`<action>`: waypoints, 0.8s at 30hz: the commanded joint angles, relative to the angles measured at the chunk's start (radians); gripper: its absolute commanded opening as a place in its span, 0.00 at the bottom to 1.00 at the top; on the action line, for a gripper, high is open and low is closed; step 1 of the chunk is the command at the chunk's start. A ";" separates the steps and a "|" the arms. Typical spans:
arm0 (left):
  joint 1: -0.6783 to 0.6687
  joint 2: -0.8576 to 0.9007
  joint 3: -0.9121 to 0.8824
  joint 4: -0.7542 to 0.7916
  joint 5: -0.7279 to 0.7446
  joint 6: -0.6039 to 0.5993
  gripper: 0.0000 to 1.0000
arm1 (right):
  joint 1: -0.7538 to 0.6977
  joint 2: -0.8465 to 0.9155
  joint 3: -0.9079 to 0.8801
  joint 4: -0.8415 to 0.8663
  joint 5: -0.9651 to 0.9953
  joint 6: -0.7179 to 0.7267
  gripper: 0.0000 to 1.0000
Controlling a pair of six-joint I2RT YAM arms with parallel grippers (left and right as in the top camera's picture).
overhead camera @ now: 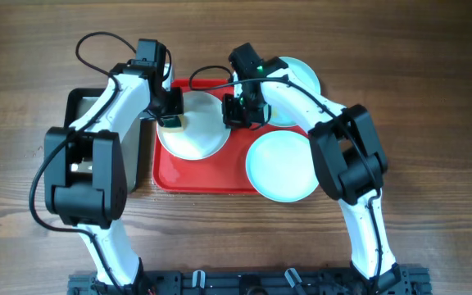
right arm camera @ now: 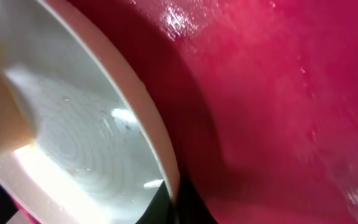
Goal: Clean dirty plates on tray and stack at the side
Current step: 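Carry the sponge with the left gripper onto the white plate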
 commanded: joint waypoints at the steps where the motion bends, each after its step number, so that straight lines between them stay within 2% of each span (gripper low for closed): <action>1: -0.017 0.040 -0.050 -0.002 0.047 0.020 0.04 | -0.039 0.084 -0.016 0.043 -0.210 -0.075 0.04; 9: -0.024 0.040 -0.060 -0.020 0.399 0.107 0.04 | -0.042 0.094 -0.016 0.057 -0.229 -0.082 0.04; 12: -0.026 0.040 -0.060 -0.019 0.441 0.132 0.04 | -0.042 0.094 -0.016 0.056 -0.229 -0.083 0.04; 14: -0.026 0.040 -0.060 -0.007 0.360 0.115 0.04 | -0.042 0.094 -0.016 0.052 -0.229 -0.084 0.04; 15: -0.026 0.040 -0.060 0.004 0.270 0.074 0.04 | -0.042 0.094 -0.016 0.050 -0.229 -0.084 0.04; 17: -0.026 0.040 -0.060 0.031 -0.095 -0.101 0.04 | -0.042 0.094 -0.016 0.050 -0.229 -0.083 0.04; 19: -0.026 0.039 -0.055 0.037 -0.369 -0.209 0.04 | -0.042 0.094 -0.016 0.054 -0.229 -0.082 0.04; 21: -0.028 0.039 -0.049 0.036 -0.488 -0.249 0.04 | -0.042 0.094 -0.016 0.056 -0.213 -0.063 0.04; 24: -0.042 0.039 -0.047 0.032 -0.499 -0.270 0.04 | -0.042 0.094 -0.016 0.056 -0.207 -0.056 0.04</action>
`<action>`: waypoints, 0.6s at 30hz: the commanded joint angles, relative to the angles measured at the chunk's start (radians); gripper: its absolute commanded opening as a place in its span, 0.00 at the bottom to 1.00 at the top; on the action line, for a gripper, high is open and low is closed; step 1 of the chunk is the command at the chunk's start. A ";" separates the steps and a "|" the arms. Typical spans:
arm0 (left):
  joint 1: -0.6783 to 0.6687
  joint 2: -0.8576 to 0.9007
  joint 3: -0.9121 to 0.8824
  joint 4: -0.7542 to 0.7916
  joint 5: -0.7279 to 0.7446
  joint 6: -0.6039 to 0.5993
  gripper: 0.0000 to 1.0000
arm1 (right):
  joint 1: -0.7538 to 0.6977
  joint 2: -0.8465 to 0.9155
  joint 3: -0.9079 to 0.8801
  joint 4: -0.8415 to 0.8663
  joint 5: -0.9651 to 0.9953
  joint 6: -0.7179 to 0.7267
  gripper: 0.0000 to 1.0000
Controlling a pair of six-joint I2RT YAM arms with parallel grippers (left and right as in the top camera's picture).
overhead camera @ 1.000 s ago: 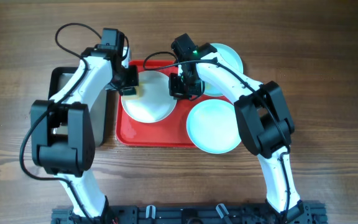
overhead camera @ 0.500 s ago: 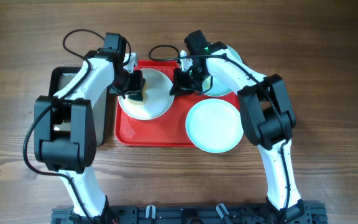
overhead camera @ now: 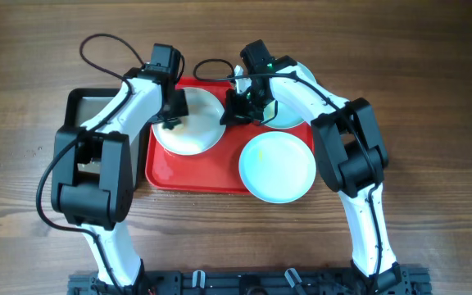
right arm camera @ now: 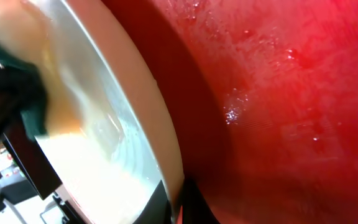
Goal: Clean dirty plates on tray and stack at the side
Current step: 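Carry the sponge with the left gripper onto the white plate, then scrub the white plate with the sponge while the right gripper holds it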
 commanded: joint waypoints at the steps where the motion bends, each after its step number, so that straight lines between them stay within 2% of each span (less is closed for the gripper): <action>1: 0.008 0.037 -0.016 -0.011 -0.245 -0.092 0.04 | 0.008 0.051 -0.016 -0.009 -0.011 0.004 0.04; 4: -0.004 0.037 -0.016 -0.016 0.043 -0.046 0.04 | 0.008 0.051 -0.016 -0.011 -0.011 0.003 0.04; 7: -0.005 0.037 -0.016 -0.032 0.509 0.063 0.04 | 0.008 0.051 -0.016 -0.010 -0.011 0.003 0.04; 9: -0.008 0.037 -0.016 -0.048 0.631 0.071 0.04 | 0.008 0.051 -0.016 -0.008 -0.011 0.003 0.04; 11: -0.018 0.037 -0.016 -0.062 0.686 0.071 0.04 | 0.008 0.051 -0.016 -0.008 -0.011 0.003 0.04; 14: -0.037 0.037 -0.016 -0.041 0.691 0.070 0.04 | 0.008 0.051 -0.016 -0.008 -0.011 0.004 0.04; 18: -0.053 0.037 -0.016 0.070 0.684 0.063 0.04 | 0.008 0.051 -0.016 -0.011 -0.011 0.005 0.04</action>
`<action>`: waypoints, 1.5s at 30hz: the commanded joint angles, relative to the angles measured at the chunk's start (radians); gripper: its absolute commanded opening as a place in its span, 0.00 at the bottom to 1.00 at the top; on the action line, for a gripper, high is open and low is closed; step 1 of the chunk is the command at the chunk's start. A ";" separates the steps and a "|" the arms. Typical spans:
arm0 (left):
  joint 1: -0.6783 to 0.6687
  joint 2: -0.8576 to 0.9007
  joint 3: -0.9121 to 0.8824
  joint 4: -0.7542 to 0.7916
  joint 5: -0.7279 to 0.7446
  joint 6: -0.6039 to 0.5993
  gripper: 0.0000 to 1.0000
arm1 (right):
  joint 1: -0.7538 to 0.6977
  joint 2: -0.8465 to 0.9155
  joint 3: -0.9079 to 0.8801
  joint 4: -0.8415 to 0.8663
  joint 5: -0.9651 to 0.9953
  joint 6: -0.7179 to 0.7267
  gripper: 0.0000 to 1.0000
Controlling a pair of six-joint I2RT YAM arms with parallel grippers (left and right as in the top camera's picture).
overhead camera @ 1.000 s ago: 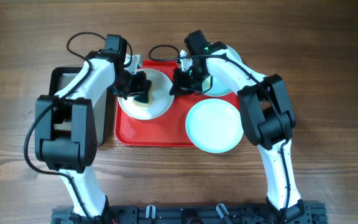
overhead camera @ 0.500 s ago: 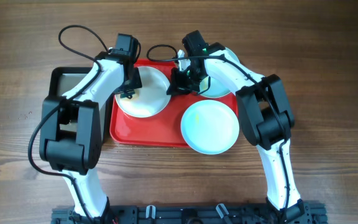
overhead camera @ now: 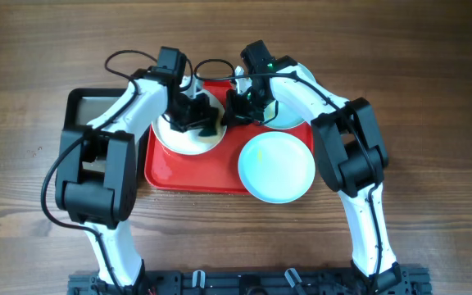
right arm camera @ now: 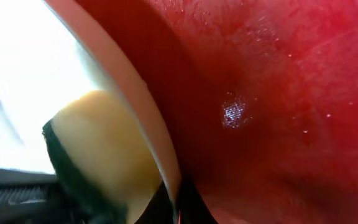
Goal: Clean dirty plates on tray and stack at the side
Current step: 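Scrub the white plate with the sponge while the right gripper holds it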
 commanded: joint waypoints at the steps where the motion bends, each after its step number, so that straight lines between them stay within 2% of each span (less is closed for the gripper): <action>1: -0.016 0.026 -0.013 0.097 0.034 0.001 0.04 | 0.008 0.050 -0.016 -0.005 -0.005 0.002 0.04; 2: -0.016 0.026 -0.013 0.121 -0.040 -0.039 0.04 | 0.009 0.050 -0.016 -0.006 -0.005 0.002 0.04; 4: -0.013 0.026 -0.011 0.130 -0.328 -0.146 0.04 | 0.008 0.050 -0.016 -0.006 -0.004 0.007 0.04; 5: -0.013 0.026 -0.011 0.123 -0.405 -0.163 0.04 | 0.007 0.050 -0.016 -0.006 0.002 0.010 0.04; 8: -0.013 0.025 -0.006 0.071 -0.599 -0.191 0.04 | 0.006 0.046 -0.015 -0.019 0.056 0.048 0.05; 11: -0.013 0.025 0.011 -0.013 -0.694 -0.194 0.04 | 0.007 0.019 -0.014 -0.039 0.136 0.066 0.04; 14: -0.014 0.025 0.040 -0.107 -0.692 -0.194 0.04 | 0.010 -0.042 -0.014 -0.089 0.309 0.110 0.04; 17: -0.014 0.025 0.053 -0.195 -0.596 -0.184 0.04 | 0.016 -0.086 -0.014 -0.137 0.436 0.139 0.04; 22: -0.014 0.025 0.054 -0.281 -0.109 0.053 0.04 | 0.016 -0.089 -0.015 -0.136 0.441 0.158 0.04; 25: -0.015 0.026 0.054 -0.254 0.014 0.100 0.04 | 0.016 -0.089 -0.015 -0.133 0.433 0.158 0.04; 28: -0.020 0.026 0.053 -0.113 -0.010 0.100 0.04 | 0.024 -0.089 -0.015 -0.127 0.434 0.158 0.04; 32: -0.034 0.027 0.053 0.027 -0.213 0.028 0.04 | 0.035 -0.088 -0.016 -0.124 0.435 0.155 0.04; 36: -0.040 0.027 0.053 0.026 -0.661 -0.199 0.04 | 0.038 -0.088 -0.016 -0.125 0.446 0.154 0.04; 38: -0.040 0.027 0.053 -0.033 -0.812 -0.271 0.04 | 0.039 -0.088 -0.016 -0.125 0.445 0.154 0.04; 42: -0.044 0.027 0.053 -0.148 -0.800 -0.272 0.04 | 0.040 -0.088 -0.016 -0.121 0.445 0.155 0.04; 43: -0.047 0.027 0.053 -0.177 -0.743 -0.257 0.04 | 0.042 -0.088 -0.016 -0.120 0.445 0.155 0.04; 45: -0.050 0.027 0.053 -0.197 -0.520 -0.134 0.04 | 0.042 -0.088 -0.016 -0.121 0.444 0.155 0.04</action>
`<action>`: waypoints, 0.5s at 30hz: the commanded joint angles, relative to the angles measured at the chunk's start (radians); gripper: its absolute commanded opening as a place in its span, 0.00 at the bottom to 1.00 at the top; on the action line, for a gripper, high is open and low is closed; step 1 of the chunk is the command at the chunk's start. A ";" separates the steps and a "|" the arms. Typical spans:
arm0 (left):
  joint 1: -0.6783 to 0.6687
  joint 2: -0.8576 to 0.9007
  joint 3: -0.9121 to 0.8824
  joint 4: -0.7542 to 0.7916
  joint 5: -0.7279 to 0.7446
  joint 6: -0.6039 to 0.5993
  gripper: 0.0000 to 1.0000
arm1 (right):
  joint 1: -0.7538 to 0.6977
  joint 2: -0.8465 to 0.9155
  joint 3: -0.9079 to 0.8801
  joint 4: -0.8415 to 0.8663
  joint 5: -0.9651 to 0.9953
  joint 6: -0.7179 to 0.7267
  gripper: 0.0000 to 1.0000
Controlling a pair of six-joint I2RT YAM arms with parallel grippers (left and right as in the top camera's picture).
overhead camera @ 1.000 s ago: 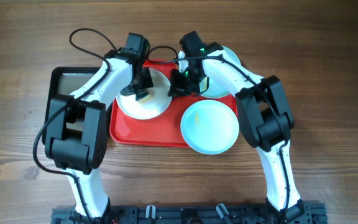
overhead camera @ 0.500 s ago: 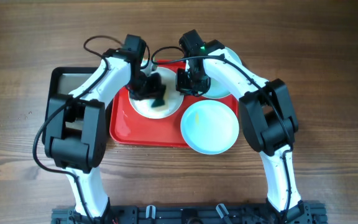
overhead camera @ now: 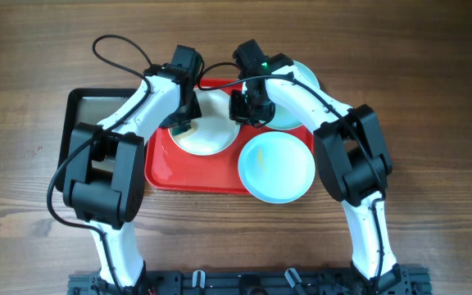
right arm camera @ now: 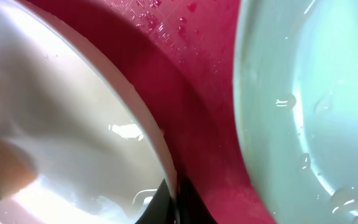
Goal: Clean dirty plates on tray and stack at the side
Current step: 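Scrub the white plate with the sponge while the right gripper holds it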
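Note:
A white plate [overhead camera: 207, 131] lies on the red tray [overhead camera: 191, 172]. My right gripper [overhead camera: 241, 109] is shut on the plate's right rim; the right wrist view shows the plate's rim [right arm camera: 148, 124] pinched between my black fingertips [right arm camera: 188, 202]. My left gripper [overhead camera: 182, 123] presses a yellow and green sponge [overhead camera: 179, 128] on the left part of the plate. That sponge shows blurred at the left edge of the wrist view. A light blue plate [overhead camera: 277, 166] overlaps the tray's right end, and it fills the right of the wrist view as a wet plate [right arm camera: 309, 93].
A second light blue plate [overhead camera: 300, 82] lies at the back right, partly under my right arm. A black tray [overhead camera: 80, 102] stands to the left of the red one. Cables loop above the left arm. Wood table all around.
My left gripper with the sponge has moved from the right part of the white plate to its left part. The plate, held by my right gripper, sits slightly further right.
My right gripper has held the white plate's right rim at every moment. The sponge in my left gripper was at the plate's left side, then at its back left, then near the right rim, and now at the left again.

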 commanded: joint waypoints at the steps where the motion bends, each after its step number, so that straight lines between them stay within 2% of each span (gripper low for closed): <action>1: 0.008 0.014 -0.011 -0.045 0.276 0.156 0.04 | -0.001 -0.011 -0.018 -0.007 0.064 0.019 0.04; 3: 0.008 0.014 -0.011 -0.041 0.549 0.296 0.04 | 0.002 -0.011 -0.018 -0.008 0.058 0.019 0.04; 4: 0.007 0.014 -0.011 -0.031 0.630 0.328 0.04 | 0.003 -0.011 -0.018 -0.008 0.048 0.019 0.04; 5: 0.006 0.014 -0.011 -0.010 0.645 0.327 0.04 | 0.003 -0.011 -0.018 -0.009 0.045 0.019 0.04; 12: 0.005 0.014 -0.011 0.195 0.620 0.320 0.04 | 0.012 -0.011 -0.018 -0.019 0.042 0.014 0.04; 14: 0.005 0.014 -0.011 0.243 0.492 0.289 0.04 | 0.012 -0.011 -0.018 -0.020 0.042 0.014 0.04; 15: 0.005 0.014 -0.011 0.245 0.354 0.212 0.04 | 0.012 -0.011 -0.018 -0.021 0.042 0.010 0.04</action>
